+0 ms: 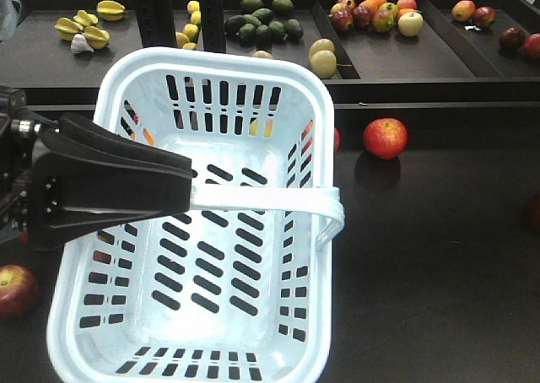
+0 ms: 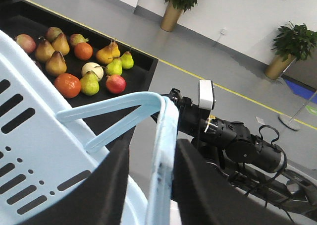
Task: Pick three apples into basket with both arms
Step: 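Lift the basket by its handle with the left gripper toward the robot, then hold the basket up and turn the base away from the table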
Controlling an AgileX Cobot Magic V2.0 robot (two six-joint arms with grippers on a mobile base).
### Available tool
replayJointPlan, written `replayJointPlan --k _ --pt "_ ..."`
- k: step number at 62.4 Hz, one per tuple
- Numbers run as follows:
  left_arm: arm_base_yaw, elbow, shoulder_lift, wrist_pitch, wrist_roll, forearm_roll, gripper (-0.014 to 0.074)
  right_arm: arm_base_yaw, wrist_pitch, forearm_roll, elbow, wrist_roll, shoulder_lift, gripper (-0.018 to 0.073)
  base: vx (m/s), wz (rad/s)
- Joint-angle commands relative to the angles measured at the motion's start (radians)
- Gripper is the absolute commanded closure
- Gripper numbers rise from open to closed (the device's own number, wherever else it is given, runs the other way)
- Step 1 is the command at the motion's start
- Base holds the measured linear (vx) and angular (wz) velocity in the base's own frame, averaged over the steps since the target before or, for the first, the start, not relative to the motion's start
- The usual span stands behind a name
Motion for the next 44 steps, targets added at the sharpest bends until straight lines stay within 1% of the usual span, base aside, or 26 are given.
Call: replayJointPlan --k 1,44 --pt "-0.001 -0.028 -0.020 0.025 0.003 0.044 0.0604 -0.002 -0.076 -0.003 0.010 0.000 -0.009 0.0563 0.00 0.00" --pt "-0.001 -0.028 -0.020 0.025 0.003 0.044 0.0604 -0.002 -0.076 -0.003 0.010 0.000 -0.009 0.0563 -0.01 0.02"
